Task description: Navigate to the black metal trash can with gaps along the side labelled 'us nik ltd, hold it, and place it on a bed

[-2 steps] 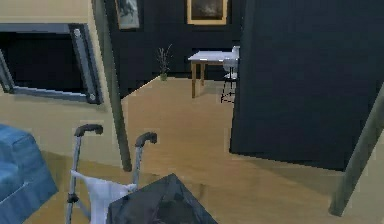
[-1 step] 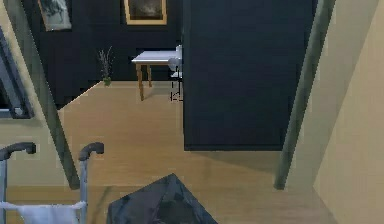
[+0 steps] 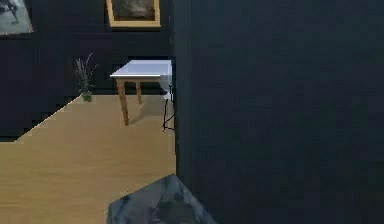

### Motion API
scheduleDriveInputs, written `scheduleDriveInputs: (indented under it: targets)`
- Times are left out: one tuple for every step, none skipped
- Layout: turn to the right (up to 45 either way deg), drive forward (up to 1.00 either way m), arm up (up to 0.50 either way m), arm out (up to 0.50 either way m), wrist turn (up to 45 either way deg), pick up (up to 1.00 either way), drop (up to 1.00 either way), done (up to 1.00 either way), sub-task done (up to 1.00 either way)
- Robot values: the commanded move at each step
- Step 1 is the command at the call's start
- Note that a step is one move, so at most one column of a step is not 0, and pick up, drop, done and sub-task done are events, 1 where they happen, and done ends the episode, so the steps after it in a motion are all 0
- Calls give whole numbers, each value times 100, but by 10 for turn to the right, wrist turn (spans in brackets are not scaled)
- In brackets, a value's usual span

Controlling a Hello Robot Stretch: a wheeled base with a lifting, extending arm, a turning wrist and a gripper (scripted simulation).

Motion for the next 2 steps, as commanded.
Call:
scheduleDriveInputs:
  targets:
    - [0,5,0,0,0,0,0,0,0]
    - [-360,0,0,0,0,0,0,0,0]
